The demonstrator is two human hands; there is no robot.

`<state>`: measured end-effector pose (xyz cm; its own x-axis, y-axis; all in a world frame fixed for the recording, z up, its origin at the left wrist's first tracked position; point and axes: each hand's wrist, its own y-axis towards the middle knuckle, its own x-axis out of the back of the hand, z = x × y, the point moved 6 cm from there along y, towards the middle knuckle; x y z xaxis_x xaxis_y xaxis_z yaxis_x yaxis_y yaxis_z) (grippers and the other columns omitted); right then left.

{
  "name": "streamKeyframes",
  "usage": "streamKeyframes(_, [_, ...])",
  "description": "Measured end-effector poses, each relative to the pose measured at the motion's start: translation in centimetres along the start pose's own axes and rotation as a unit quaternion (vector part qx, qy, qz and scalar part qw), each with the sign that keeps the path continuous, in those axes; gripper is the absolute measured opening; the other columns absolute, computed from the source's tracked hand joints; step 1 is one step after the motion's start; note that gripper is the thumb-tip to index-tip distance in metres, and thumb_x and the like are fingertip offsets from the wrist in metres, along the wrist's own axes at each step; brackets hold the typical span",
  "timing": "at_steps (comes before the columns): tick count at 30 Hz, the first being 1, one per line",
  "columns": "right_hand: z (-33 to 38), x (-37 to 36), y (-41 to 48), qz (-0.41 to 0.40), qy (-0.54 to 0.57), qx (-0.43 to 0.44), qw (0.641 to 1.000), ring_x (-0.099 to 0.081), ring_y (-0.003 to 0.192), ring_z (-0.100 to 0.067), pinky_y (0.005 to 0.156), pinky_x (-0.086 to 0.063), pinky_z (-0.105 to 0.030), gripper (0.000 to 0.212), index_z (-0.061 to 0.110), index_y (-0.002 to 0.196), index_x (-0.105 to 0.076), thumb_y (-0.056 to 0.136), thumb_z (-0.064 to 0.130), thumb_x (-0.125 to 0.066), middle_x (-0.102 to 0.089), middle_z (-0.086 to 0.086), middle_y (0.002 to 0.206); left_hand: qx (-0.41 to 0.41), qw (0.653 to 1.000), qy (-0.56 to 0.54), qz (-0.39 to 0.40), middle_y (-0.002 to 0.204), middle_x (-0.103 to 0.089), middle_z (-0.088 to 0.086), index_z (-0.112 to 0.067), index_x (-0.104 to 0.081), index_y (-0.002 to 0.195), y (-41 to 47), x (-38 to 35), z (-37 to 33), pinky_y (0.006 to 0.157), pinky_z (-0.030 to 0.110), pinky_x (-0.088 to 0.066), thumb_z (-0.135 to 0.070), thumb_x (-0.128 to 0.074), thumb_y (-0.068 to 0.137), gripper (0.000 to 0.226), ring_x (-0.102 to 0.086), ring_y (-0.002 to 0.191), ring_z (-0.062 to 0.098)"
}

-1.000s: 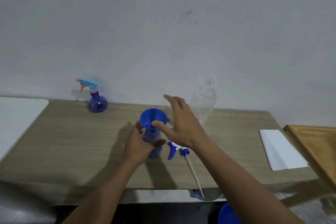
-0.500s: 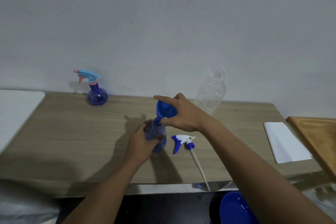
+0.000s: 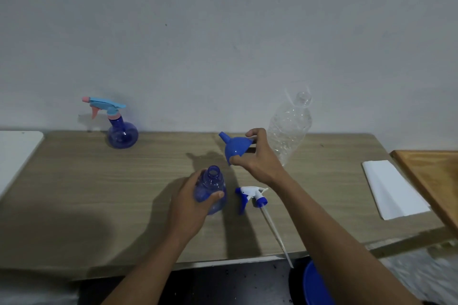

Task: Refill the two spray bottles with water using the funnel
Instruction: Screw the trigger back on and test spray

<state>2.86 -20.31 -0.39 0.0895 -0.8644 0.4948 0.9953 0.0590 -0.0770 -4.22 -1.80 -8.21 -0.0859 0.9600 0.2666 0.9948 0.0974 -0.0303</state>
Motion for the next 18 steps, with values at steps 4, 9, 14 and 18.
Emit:
streamKeyframes(4, [-3.5,-2.9,1.9,-0.024,-0.002,-0.020,1.000,-0.057,0.099,-0.006,0.074,-0.043,-0.019,0.062,0.029,0.126,-0.045,0.076,0.028,-0.082,-0.054,0.004,0.123,-0.003,1.000,-0.013,0.001,0.114,-0.067,-0.023,-0.043,-0.059,0.121,0.3,0.0,0.6,0.090,0.021,-0.050,-0.023,-0.087,0.074,0.058,-0.062,0.105,-0.005])
streamKeyframes(9, [-7.4,-5.6,4.0,0.011,-0.117,-0.061,0.991,-0.060,0.105,-0.026,0.090,-0.054,-0.045,0.068,0.026,0.129,-0.041,0.074,0.044,-0.079,-0.058,-0.002,0.123,-0.004,1.000,-0.023,-0.017,0.112,-0.065,-0.031,-0.054,-0.056,0.115,0.5,0.0,1.4,0.091,0.028,-0.054,-0.031,-0.087,0.072,0.058,-0.063,0.105,-0.005])
streamKeyframes(14, [-8.8,-6.5,4.5,0.009,-0.192,-0.071,0.979,-0.056,0.114,-0.032,0.092,-0.052,-0.046,0.067,0.021,0.132,-0.044,0.073,0.037,-0.074,-0.062,-0.008,0.123,-0.019,1.000,-0.019,-0.014,0.107,-0.065,-0.032,-0.070,-0.053,0.104,0.5,-0.2,1.0,0.088,0.032,-0.056,-0.035,-0.080,0.070,0.055,-0.066,0.099,-0.003])
streamKeyframes(18, [-8.6,-6.0,3.9,0.013,-0.208,-0.061,0.976,-0.058,0.118,-0.033,0.093,-0.051,-0.042,0.070,0.016,0.138,-0.044,0.078,0.032,-0.077,-0.061,-0.010,0.128,-0.025,1.000,-0.011,-0.011,0.114,-0.066,-0.026,-0.061,-0.053,0.115,0.3,0.0,1.1,0.092,0.036,-0.056,-0.029,-0.083,0.075,0.060,-0.064,0.106,0.000])
